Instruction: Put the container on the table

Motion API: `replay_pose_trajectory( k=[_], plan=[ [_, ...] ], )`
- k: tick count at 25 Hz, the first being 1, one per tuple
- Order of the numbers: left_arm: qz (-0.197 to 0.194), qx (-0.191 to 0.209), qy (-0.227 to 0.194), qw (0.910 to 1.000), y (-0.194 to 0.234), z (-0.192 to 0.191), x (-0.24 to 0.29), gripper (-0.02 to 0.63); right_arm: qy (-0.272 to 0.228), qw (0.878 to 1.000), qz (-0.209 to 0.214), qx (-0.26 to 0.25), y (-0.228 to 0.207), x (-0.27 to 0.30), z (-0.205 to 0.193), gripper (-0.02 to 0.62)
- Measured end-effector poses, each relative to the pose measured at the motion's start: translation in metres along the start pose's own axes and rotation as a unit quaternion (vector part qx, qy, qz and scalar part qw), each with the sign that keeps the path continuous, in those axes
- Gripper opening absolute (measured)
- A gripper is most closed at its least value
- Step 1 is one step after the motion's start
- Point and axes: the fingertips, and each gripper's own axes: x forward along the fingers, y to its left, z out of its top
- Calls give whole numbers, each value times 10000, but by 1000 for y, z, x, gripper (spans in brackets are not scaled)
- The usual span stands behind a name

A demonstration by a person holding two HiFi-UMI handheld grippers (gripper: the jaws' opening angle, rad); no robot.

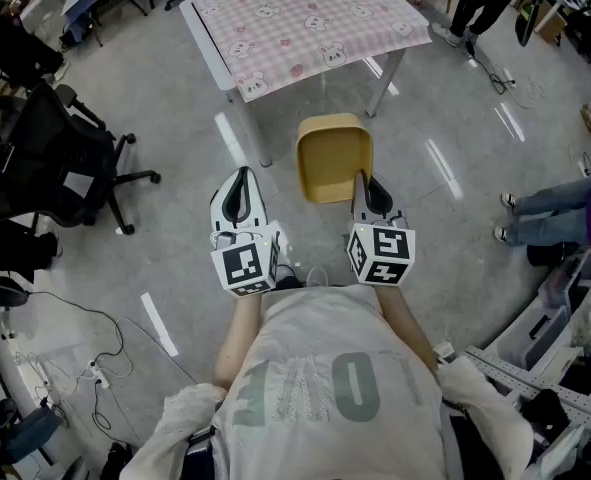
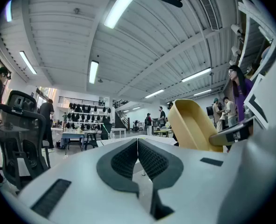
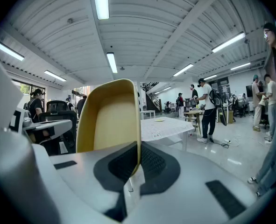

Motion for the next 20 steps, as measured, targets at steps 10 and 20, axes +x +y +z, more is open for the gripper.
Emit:
replay_pose_trajectory(
  k=[10,20],
  plan=[
    [-52,-26,9,10000,-7,-1,-4,29,11,9999,-42,103,-8,-6,-6,32],
    [-22,38,144,9999,-5,-10,-7,29,99,9992,5,400,-10,-10,-22,32]
  ],
)
